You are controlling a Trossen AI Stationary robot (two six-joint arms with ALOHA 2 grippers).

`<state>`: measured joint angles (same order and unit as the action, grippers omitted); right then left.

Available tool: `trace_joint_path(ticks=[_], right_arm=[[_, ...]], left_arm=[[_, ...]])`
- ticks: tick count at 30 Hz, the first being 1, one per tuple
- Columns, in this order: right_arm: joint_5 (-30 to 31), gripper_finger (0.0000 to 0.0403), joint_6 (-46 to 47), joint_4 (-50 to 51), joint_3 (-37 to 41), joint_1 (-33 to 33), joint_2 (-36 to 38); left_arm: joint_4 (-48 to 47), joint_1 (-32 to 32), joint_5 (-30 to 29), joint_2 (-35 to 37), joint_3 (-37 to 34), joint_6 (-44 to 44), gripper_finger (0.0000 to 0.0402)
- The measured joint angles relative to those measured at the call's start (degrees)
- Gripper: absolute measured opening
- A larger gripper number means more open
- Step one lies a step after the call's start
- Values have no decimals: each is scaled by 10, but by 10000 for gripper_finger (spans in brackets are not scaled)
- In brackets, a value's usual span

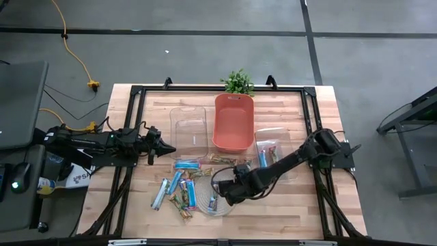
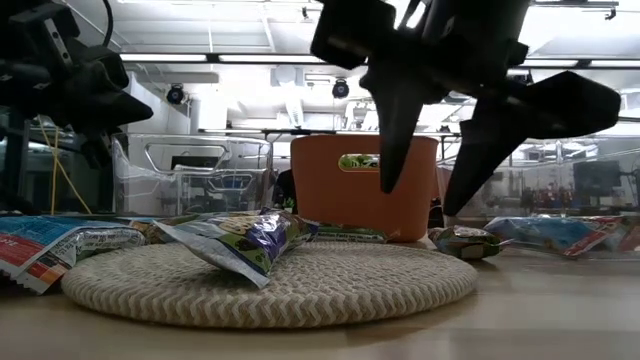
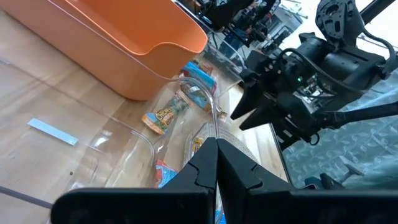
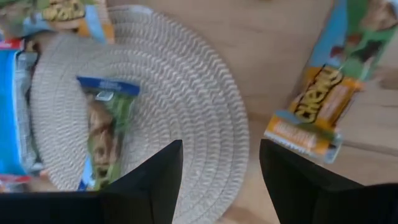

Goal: Pick and place Granola Bars by type
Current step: Put the yellow granola bar into the orange bin

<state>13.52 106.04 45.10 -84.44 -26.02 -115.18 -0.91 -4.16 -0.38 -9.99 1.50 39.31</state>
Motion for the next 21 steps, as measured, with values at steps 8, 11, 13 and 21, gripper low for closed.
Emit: trace_joint_path(ticks=[8, 11, 13, 21], right_arm=[[-2, 197, 0, 65, 0, 5, 0], [1, 197, -3, 91, 0, 7, 0], [1, 197, -5, 111, 0, 11, 0], [12, 197, -20, 121, 0, 36, 0]], left_arm=[[-1, 0, 0, 0, 0, 0, 1], [-1, 0, 0, 0, 0, 0, 1], [-1, 0, 0, 0, 0, 0, 1], [-1, 0, -1, 0, 0, 0, 1]])
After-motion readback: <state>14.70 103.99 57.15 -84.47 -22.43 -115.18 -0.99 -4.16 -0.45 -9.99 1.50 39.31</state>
